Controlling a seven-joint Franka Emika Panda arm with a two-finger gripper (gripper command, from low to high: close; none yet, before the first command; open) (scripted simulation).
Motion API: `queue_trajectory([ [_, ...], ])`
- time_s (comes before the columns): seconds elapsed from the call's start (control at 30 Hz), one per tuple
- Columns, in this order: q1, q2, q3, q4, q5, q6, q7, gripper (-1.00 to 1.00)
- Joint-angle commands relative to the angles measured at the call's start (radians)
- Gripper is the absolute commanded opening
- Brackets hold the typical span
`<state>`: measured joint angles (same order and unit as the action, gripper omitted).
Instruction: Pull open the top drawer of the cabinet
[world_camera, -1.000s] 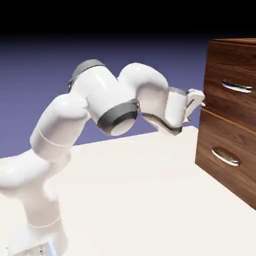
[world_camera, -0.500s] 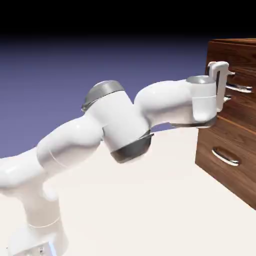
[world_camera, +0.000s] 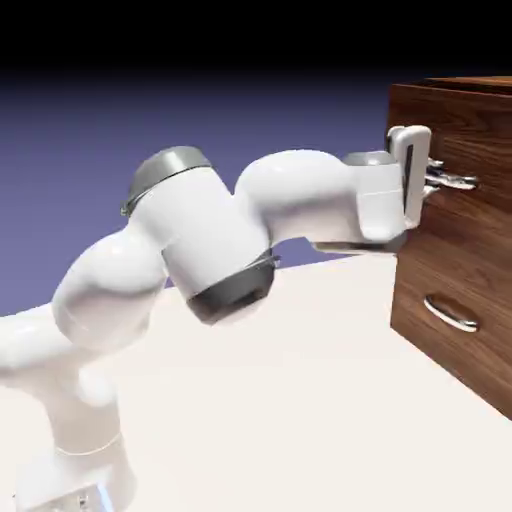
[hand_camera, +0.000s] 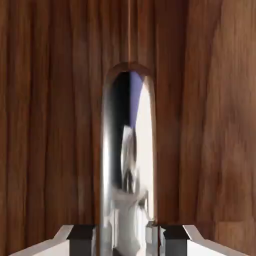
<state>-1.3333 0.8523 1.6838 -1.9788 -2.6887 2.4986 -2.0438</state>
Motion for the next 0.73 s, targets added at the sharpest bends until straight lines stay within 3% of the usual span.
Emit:
queue_trajectory([
  [0.0,-0.036,-0.003,0.027,-0.036,0.004,-0.008,0.004,-1.00],
  [0.5,-0.549,0.135,0.451,-0.543,0.110,-0.112,-0.033,-1.00],
  [0.53,-0.549,0.135,0.451,-0.543,0.110,-0.112,-0.033,1.00],
  [0.7,-0.692,0.224,0.571,-0.684,0.178,-0.117,-0.070,1.00],
])
